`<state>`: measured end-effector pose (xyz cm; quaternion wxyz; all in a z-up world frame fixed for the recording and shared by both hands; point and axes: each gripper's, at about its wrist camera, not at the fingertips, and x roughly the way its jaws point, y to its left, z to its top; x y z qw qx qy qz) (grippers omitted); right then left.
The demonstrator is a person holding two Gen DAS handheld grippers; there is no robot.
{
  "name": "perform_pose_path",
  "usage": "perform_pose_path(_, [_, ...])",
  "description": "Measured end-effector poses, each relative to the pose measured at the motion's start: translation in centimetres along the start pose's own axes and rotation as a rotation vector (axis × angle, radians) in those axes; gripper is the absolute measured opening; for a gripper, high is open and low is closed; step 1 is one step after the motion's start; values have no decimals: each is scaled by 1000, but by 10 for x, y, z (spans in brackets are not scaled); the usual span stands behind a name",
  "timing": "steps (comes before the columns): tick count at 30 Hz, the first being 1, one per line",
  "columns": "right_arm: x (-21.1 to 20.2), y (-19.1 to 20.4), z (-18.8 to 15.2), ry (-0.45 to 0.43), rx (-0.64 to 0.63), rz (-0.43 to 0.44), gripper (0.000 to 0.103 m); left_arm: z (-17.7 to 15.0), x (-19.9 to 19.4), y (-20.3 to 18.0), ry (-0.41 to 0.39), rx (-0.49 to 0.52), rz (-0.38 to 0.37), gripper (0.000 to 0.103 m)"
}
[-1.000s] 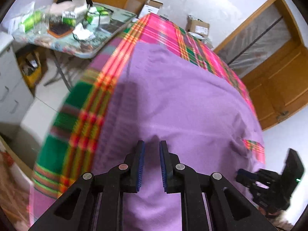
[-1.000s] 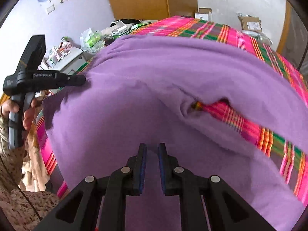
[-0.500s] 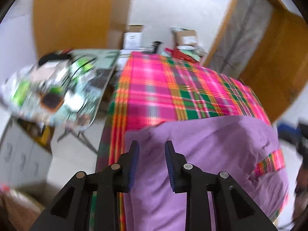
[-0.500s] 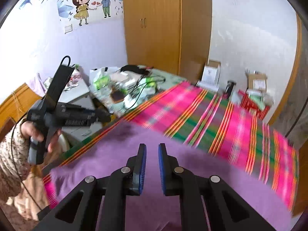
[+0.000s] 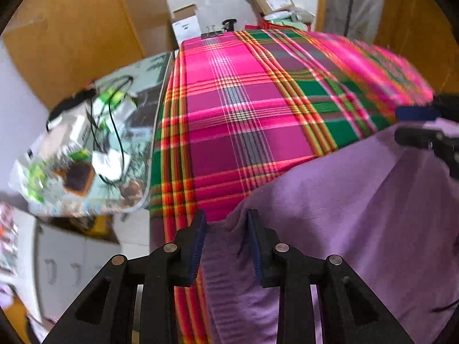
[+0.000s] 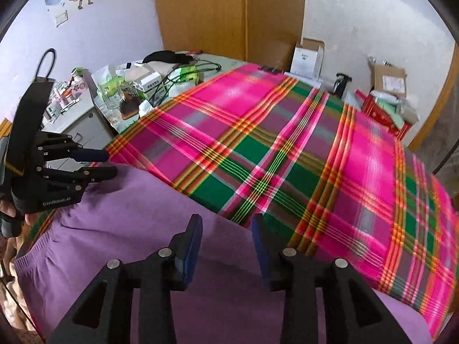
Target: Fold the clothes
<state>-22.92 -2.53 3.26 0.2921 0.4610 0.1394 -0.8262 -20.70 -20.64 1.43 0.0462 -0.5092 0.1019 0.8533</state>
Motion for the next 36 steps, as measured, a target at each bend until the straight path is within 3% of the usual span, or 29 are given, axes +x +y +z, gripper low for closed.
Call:
perform_pose_path(10, [33, -8, -5, 59, -65, 53, 43, 4, 7, 6, -20, 31, -33, 34])
perform_pose_path(15, [30, -3, -13, 45, -123, 81, 47, -2, 7, 2, -82, 100, -148, 34])
perform_pose_path(25, [24, 3, -21, 25, -133, 89, 47, -6, 4, -11, -135, 253, -104, 37])
perform_pose_path(28, [23, 1, -23, 17, -132, 101, 47, -3, 7, -4, -134, 220, -111, 58])
perform_pose_path(36, [22, 4, -24, 10, -130, 89, 43, 1, 12, 7, -111, 134, -157, 58])
